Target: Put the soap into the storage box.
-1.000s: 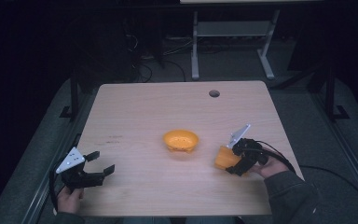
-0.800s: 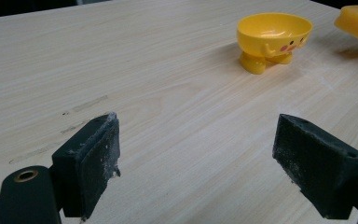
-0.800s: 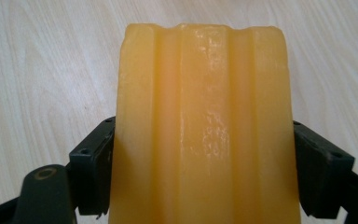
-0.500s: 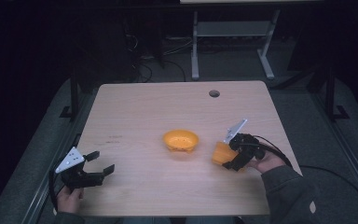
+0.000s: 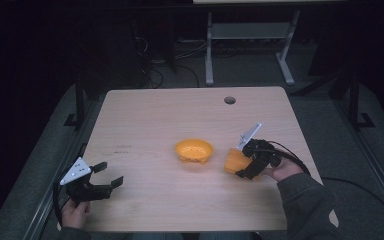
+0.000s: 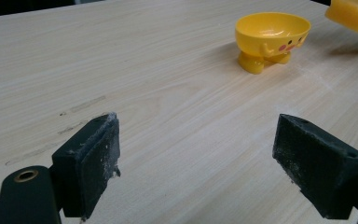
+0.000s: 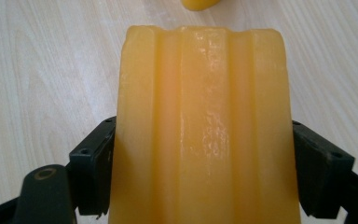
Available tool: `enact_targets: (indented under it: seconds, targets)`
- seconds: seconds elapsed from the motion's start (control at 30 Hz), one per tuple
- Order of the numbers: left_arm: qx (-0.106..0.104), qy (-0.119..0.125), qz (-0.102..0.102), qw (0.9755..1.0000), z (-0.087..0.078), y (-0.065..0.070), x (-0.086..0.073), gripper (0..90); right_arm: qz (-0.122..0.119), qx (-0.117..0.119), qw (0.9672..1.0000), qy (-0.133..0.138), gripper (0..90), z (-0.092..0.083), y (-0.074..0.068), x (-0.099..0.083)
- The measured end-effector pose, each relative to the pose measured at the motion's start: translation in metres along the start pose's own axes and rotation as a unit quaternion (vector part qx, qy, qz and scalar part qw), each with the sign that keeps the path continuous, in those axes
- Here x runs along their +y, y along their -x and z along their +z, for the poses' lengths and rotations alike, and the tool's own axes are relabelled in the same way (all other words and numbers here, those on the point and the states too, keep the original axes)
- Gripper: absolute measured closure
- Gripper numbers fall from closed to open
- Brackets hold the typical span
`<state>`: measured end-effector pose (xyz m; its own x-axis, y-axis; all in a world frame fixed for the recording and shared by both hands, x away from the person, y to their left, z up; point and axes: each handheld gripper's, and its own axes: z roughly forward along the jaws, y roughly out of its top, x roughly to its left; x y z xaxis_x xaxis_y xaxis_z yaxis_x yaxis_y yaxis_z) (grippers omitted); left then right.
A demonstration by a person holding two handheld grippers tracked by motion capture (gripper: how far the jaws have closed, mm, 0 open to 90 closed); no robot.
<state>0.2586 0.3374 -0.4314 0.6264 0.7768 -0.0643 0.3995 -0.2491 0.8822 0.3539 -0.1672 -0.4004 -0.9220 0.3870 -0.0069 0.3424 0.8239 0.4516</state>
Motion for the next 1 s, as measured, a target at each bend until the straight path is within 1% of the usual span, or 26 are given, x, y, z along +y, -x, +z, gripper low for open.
enact_targets:
  seconds: [0.17, 0.27, 0.37, 0.53, 0.6, 0.7, 0.73, 0.77, 1.0]
  targets:
    - [0.000, 0.001, 0.000, 1.0000, 0.000, 0.000, 0.000, 14.3, -0.006, 0.000, 1.0000, -0.001, 20.7, -0.002, 0.002, 0.008]
    - [0.000, 0.004, -0.005, 1.0000, 0.000, 0.000, 0.000, 14.3, -0.007, -0.001, 1.0000, 0.004, 20.7, -0.003, 0.003, 0.009]
    - [0.000, 0.001, -0.001, 1.0000, 0.000, -0.001, 0.000, 14.3, -0.009, -0.005, 0.9999, 0.008, 20.7, -0.005, 0.005, 0.013]
    - [0.000, 0.003, -0.004, 1.0000, 0.000, 0.000, 0.000, 14.3, -0.009, -0.005, 0.9999, 0.007, 20.7, -0.008, 0.006, 0.018]
    - [0.000, 0.003, -0.003, 1.0000, 0.000, 0.000, 0.000, 14.3, -0.011, -0.004, 0.9999, 0.010, 20.7, -0.008, 0.007, 0.020]
    - [0.000, 0.003, -0.003, 1.0000, 0.000, 0.000, 0.000, 14.3, -0.014, -0.004, 0.9999, 0.008, 20.7, -0.007, 0.007, 0.023]
    - [0.000, 0.001, 0.000, 1.0000, 0.000, 0.000, 0.000, 14.3, -0.016, -0.004, 0.9998, 0.007, 20.7, -0.007, 0.007, 0.024]
    - [0.000, 0.001, -0.001, 1.0000, 0.000, 0.000, 0.000, 14.3, -0.016, 0.000, 0.9998, 0.007, 20.7, -0.007, 0.007, 0.025]
    - [-0.001, 0.002, -0.003, 1.0000, -0.001, -0.001, 0.000, 14.3, -0.022, -0.002, 0.9997, 0.009, 20.7, -0.008, 0.009, 0.032]
